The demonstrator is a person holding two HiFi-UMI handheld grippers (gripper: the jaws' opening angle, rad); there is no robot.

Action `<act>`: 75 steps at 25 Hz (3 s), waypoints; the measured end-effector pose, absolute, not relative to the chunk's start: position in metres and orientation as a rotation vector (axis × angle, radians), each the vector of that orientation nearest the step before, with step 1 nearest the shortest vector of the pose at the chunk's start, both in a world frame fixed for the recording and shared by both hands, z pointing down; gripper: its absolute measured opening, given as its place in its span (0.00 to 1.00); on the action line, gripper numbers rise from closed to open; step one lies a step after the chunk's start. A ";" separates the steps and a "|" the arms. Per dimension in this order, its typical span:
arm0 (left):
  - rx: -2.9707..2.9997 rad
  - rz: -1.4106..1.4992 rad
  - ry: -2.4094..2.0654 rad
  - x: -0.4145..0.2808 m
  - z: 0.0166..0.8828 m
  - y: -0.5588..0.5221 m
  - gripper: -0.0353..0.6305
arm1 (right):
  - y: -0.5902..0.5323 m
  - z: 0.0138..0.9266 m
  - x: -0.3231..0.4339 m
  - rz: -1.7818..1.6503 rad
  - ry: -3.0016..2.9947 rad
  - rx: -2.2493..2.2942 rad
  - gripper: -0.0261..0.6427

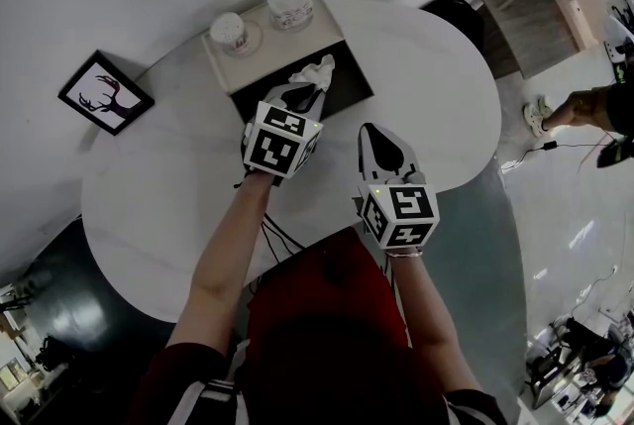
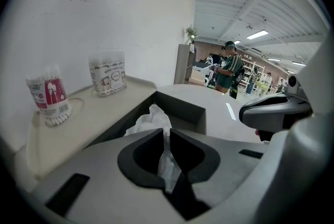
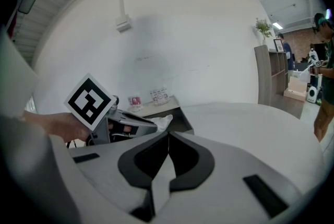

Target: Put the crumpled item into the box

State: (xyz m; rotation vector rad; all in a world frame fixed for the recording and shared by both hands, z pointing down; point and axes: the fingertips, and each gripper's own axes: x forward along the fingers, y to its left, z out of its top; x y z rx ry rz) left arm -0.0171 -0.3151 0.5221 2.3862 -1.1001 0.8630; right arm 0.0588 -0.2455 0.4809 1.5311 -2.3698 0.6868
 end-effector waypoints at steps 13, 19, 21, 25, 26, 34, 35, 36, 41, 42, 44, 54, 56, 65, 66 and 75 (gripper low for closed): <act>2.365 0.972 -1.054 -0.013 0.535 -0.309 0.13 | -0.240 0.482 0.061 0.707 -2.357 1.531 0.06; 2.323 0.975 -1.053 -0.021 0.538 -0.306 0.14 | -0.237 0.481 0.058 0.711 -2.361 1.528 0.06; 2.317 0.972 -1.054 -0.021 0.539 -0.307 0.14 | -0.237 0.480 0.059 0.710 -2.360 1.531 0.06; 2.305 0.955 -1.058 -0.021 0.539 -0.308 0.18 | -0.235 0.479 0.060 0.711 -2.358 1.542 0.06; 2.304 0.951 -1.058 -0.021 0.539 -0.308 0.19 | -0.235 0.478 0.060 0.711 -2.357 1.545 0.06; 2.304 0.932 -1.114 -0.025 0.533 -0.311 0.23 | -0.232 0.469 0.064 0.700 -2.353 1.583 0.06; 2.306 0.929 -1.128 -0.026 0.530 -0.312 0.24 | -0.232 0.467 0.064 0.698 -2.352 1.590 0.06; 2.311 0.921 -1.141 -0.027 0.528 -0.313 0.24 | -0.231 0.466 0.064 0.695 -2.352 1.597 0.06; 2.346 0.844 -1.179 -0.029 0.510 -0.312 0.26 | -0.224 0.459 0.063 0.680 -2.350 1.622 0.06; 2.353 0.828 -1.186 -0.030 0.505 -0.312 0.26 | -0.223 0.458 0.063 0.677 -2.349 1.626 0.06; 2.368 0.802 -1.199 -0.032 0.496 -0.309 0.26 | -0.220 0.455 0.062 0.668 -2.348 1.635 0.06; 2.447 0.677 -1.201 -0.040 0.454 -0.282 0.26 | -0.198 0.431 0.051 0.601 -2.361 1.678 0.06; 2.455 0.661 -1.205 -0.044 0.449 -0.275 0.26 | -0.192 0.427 0.049 0.589 -2.363 1.685 0.06; 2.474 0.598 -1.225 -0.063 0.432 -0.245 0.23 | -0.173 0.412 0.036 0.551 -2.376 1.715 0.06; 2.477 0.589 -1.229 -0.065 0.430 -0.243 0.22 | -0.172 0.411 0.035 0.545 -2.378 1.717 0.06; 2.505 0.511 -1.247 -0.070 0.415 -0.220 0.13 | -0.158 0.399 0.033 0.516 -2.394 1.740 0.06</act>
